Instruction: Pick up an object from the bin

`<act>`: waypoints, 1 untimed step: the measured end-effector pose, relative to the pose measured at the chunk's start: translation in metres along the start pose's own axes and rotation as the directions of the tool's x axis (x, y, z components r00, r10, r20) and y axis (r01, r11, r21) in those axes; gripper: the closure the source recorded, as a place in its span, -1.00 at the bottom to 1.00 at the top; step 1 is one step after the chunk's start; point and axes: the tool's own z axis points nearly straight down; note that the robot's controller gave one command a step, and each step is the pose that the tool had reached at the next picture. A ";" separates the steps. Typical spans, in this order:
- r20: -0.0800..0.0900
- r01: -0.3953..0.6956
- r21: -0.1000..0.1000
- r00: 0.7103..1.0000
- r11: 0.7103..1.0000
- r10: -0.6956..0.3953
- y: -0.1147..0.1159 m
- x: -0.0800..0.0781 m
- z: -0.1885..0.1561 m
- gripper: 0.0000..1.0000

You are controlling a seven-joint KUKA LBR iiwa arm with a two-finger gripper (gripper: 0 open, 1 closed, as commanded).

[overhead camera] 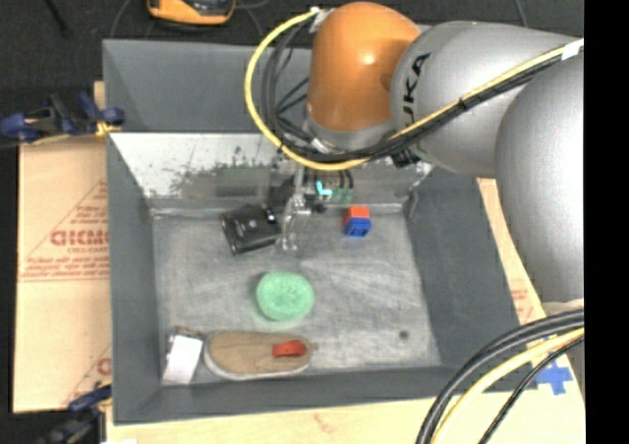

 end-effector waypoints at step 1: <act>0.008 -0.001 -0.001 1.000 1.000 0.001 0.000 -0.002 -0.005 -1.00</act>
Offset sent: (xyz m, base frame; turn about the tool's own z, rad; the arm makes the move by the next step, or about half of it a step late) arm -0.0073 0.0218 -0.1046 -0.0591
